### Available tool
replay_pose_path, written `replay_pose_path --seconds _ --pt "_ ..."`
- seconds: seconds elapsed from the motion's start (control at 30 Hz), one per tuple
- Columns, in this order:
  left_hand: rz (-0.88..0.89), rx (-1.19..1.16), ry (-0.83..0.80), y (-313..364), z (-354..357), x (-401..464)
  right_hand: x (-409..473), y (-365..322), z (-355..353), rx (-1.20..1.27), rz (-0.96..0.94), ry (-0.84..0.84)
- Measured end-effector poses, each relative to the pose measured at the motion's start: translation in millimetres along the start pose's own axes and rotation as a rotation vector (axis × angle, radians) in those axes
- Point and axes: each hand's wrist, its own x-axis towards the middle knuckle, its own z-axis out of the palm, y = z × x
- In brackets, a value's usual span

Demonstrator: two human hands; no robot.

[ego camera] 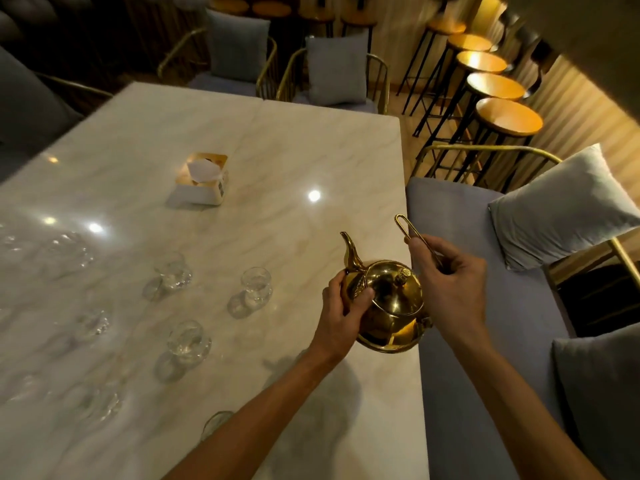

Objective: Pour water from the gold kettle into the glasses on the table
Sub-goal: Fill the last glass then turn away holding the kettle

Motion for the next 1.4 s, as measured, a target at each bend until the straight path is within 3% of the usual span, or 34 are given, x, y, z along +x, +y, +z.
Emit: replay_pose_path --seconds 0.23,0.47,0.73,0.97,1.4 --pt "0.021 -0.024 0.057 42 -63 -18 -31 -63 42 0.122 -0.016 0.035" --pt "0.114 0.031 0.365 67 -135 -65 -94 -118 119 0.150 -0.053 0.095" --pt "0.110 0.062 0.463 64 -238 -105 -170 -168 210 0.154 -0.088 0.081" --pt "0.094 0.078 0.604 70 -297 -127 -201 -204 258 0.214 -0.063 -0.040" --pt "0.063 -0.009 0.705 66 -391 -129 -199 -225 347 0.244 -0.028 -0.364"
